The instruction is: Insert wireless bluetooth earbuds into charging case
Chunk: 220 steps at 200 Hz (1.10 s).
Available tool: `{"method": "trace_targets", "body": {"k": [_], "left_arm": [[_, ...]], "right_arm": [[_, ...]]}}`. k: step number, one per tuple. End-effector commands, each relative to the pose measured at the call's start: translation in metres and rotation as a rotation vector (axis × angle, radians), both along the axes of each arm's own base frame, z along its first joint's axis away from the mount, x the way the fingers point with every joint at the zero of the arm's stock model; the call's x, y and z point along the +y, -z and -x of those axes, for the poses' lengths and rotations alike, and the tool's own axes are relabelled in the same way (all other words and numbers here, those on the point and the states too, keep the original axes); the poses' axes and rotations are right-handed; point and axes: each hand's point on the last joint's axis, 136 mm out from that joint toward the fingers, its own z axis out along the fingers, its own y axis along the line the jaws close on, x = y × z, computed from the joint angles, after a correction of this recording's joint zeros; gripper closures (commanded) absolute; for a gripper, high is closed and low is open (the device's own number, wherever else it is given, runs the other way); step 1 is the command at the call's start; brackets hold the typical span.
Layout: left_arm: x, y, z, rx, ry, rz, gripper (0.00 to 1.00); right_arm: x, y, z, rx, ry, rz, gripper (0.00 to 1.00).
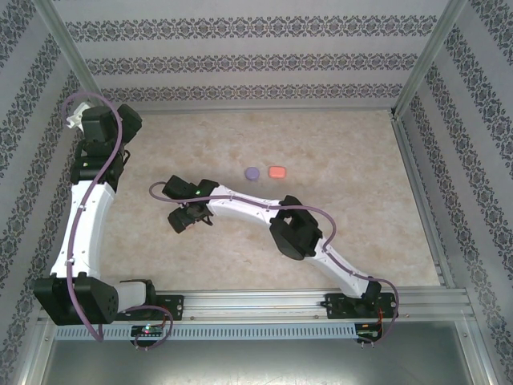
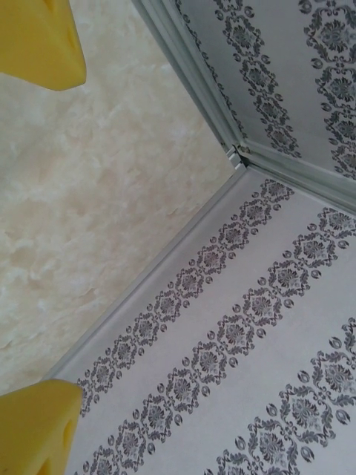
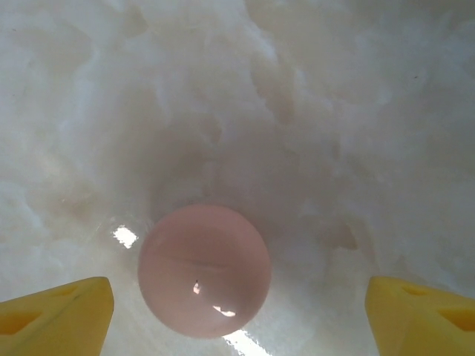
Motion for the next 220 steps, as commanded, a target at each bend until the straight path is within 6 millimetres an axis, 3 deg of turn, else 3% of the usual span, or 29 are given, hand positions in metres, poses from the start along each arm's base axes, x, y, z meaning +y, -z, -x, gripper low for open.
{"method": "trace_targets", "body": {"k": [1,76,220], "left_arm": [[0.011,-0.011,0.009,-0.010,-0.051,0.003,0.01],[0.007,-0.013,0.015,-0.022,-0.044,0.057,0.00],[-0.003,0.008,0.021,0.006,-0.033,0.165,0.00]], "right_arm": [[0.000,0.007,0.010,0.036,0.011,0.036,0.13],[0.008,0.020,0.012,0.049,0.026,0.067,0.18],[0.006,0.035,0.012,-0.015,0.022,0.156,0.30]]}}
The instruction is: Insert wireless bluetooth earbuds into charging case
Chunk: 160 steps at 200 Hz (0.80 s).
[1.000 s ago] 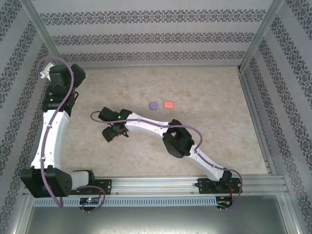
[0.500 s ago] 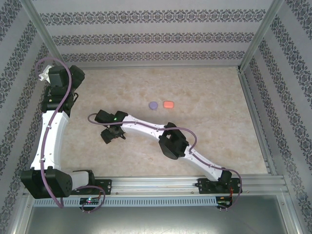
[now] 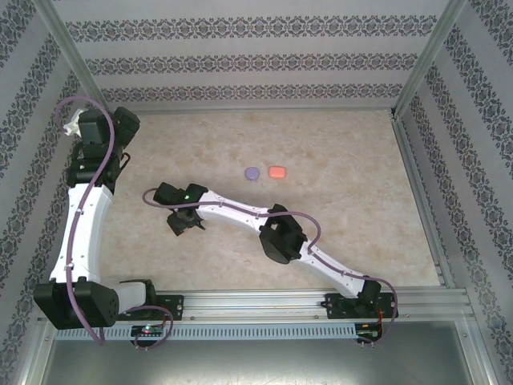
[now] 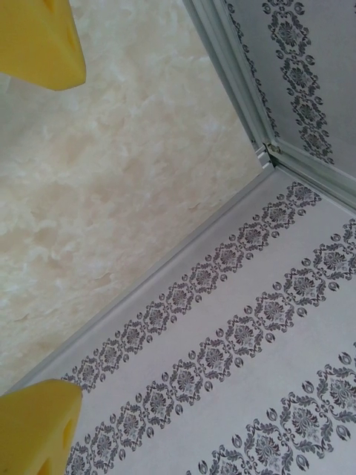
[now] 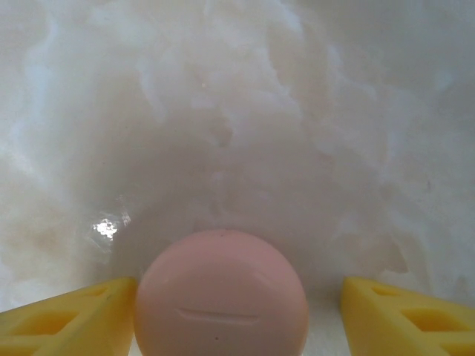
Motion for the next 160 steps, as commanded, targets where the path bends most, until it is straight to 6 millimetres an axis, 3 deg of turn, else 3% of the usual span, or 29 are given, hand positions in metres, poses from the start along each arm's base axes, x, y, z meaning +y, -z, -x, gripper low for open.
{"method": "trace_targets", "body": {"k": [1,60,107,132,160], "left_arm": [[0.002,0.003,0.011,0.015,-0.018,0.032,0.01],[-0.002,0.018,0.016,0.061,-0.015,0.060,0.00],[-0.004,0.029,0.023,0.095,-0.010,0.069,0.00],[-0.003,0.033,0.028,0.113,-0.016,0.068,0.00],[-0.002,0.039,0.035,0.149,-0.029,0.071,0.00]], "right_arm": [[-0.004,0.012,0.008,-0.008,-0.012,0.057,0.30],[-0.001,0.013,0.006,-0.011,-0.001,0.051,0.35],[0.002,0.010,0.005,-0.010,0.000,0.034,0.45],[0.000,0.003,0.005,-0.020,0.002,0.032,0.53],[-0.008,-0.021,-0.001,-0.064,0.037,0.009,0.59]]}}
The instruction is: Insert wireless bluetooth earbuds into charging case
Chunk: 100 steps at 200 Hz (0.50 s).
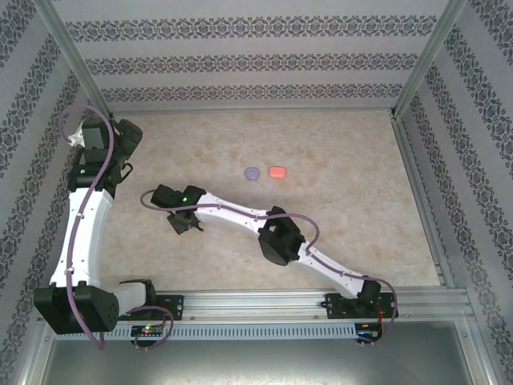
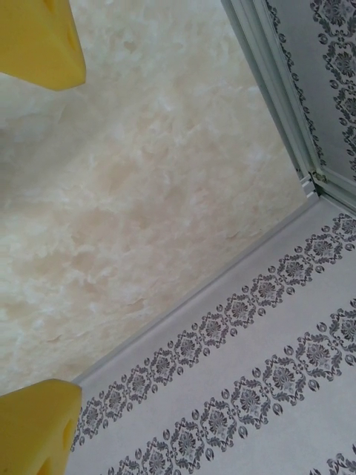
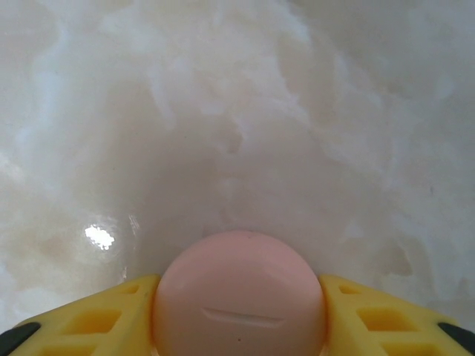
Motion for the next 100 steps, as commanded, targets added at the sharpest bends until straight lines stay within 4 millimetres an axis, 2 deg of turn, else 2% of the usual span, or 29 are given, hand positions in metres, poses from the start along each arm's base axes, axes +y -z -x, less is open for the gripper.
{"method": "trace_targets", "body": {"k": [1,63,100], "left_arm": [[0.004,0.008,0.016,0.046,-0.031,0.012,0.00],[-0.015,0.038,0.017,0.097,0.081,0.047,0.00],[-0.034,0.063,0.023,0.134,0.178,0.082,0.00]], "right_arm": [[-0.011,-0.021,-0.001,-0.038,0.033,0.002,0.59],[-0.056,-0.085,-0.029,-0.104,0.155,-0.099,0.63],[-0.092,-0.108,-0.051,-0.133,0.243,-0.138,0.63]]}}
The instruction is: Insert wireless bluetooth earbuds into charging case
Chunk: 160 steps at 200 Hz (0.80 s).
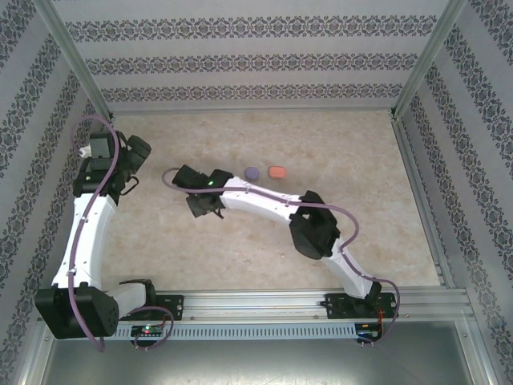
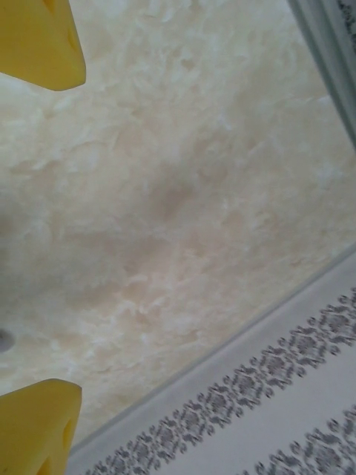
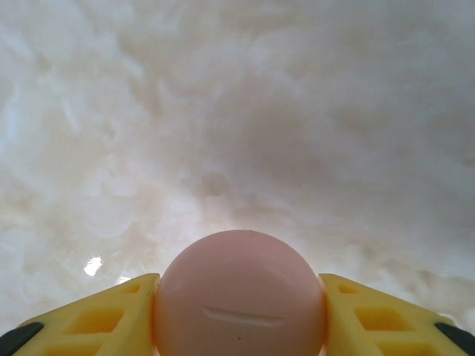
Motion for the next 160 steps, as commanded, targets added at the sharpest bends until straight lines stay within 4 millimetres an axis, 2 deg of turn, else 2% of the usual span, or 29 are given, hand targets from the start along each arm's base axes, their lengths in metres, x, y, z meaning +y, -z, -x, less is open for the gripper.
{"method": "trace_targets", "body": {"k": [1,30,64,107,160], "left_arm": [[-0.015,0.012,0.008,0.014,0.090,0.025,0.00],[-0.031,0.034,0.005,0.005,0.166,0.040,0.01],[-0.058,0.052,-0.010,-0.083,0.289,0.061,0.01],[-0.100,0.055,-0.030,-0.249,0.493,0.069,0.01],[-0.161,0.052,-0.039,-0.424,0.755,0.100,0.01]], "right_arm": [[-0.021,-0.026,-0.023,-0.060,0.090,-0.055,0.63],[-0.052,-0.033,-0.043,-0.055,0.184,-0.104,0.64],[-0.088,-0.041,-0.064,-0.054,0.307,-0.176,0.64],[-0.124,-0.054,-0.085,-0.041,0.476,-0.319,0.64],[-0.144,-0.077,-0.104,-0.010,0.642,-0.498,0.64]]}}
